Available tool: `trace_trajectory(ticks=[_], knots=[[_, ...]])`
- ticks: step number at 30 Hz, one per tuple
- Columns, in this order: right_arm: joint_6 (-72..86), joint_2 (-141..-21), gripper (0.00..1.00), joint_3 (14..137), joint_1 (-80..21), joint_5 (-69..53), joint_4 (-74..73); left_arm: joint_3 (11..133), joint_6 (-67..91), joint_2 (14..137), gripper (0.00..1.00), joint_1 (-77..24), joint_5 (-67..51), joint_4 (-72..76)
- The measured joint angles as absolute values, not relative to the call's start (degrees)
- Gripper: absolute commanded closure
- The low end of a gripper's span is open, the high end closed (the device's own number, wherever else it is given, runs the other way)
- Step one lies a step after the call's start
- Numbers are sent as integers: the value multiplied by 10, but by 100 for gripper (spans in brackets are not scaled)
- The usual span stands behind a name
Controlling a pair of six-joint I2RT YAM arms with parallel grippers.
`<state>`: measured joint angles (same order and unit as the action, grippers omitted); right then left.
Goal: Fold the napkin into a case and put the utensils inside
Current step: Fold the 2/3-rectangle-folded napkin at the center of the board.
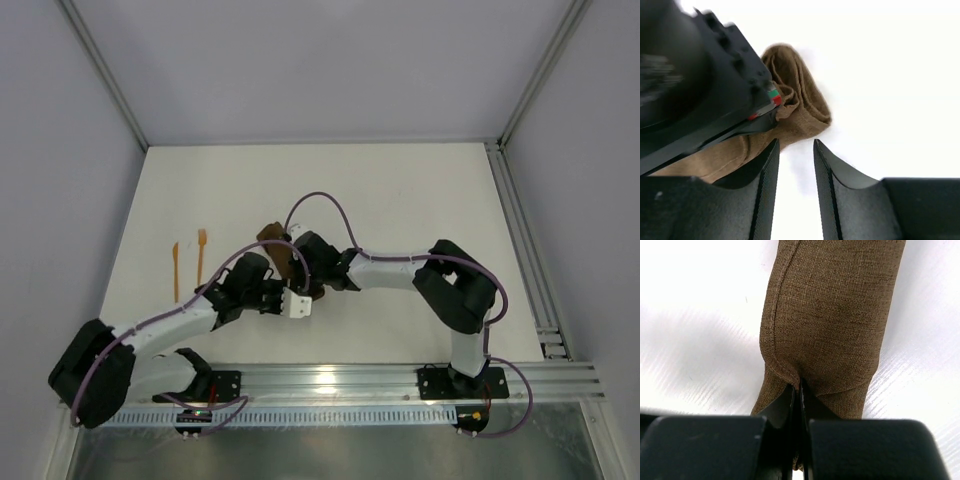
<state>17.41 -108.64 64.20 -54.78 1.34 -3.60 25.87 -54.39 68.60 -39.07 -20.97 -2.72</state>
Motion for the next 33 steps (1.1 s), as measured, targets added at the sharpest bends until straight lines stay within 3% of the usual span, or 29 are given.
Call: trace_trajectory(ticks=[5,12,17,20,33], knots=[[178,-1086,94,636,-548,13,-17,343,-544,594,77,-356,-292,-207],[178,-1086,93,632,-548,13,-7,404,-495,625,80,-224,-376,-299],[178,-1086,93,630,-548,13,-2,462,-374,716,76,-122,-384,-251],[177,-1086,93,628,-548,13,3,480,-305,765,70,-120,-371,-200],[174,-1086,93,623,-548,13,17,561,-171,964,67,-150,-262,-112]])
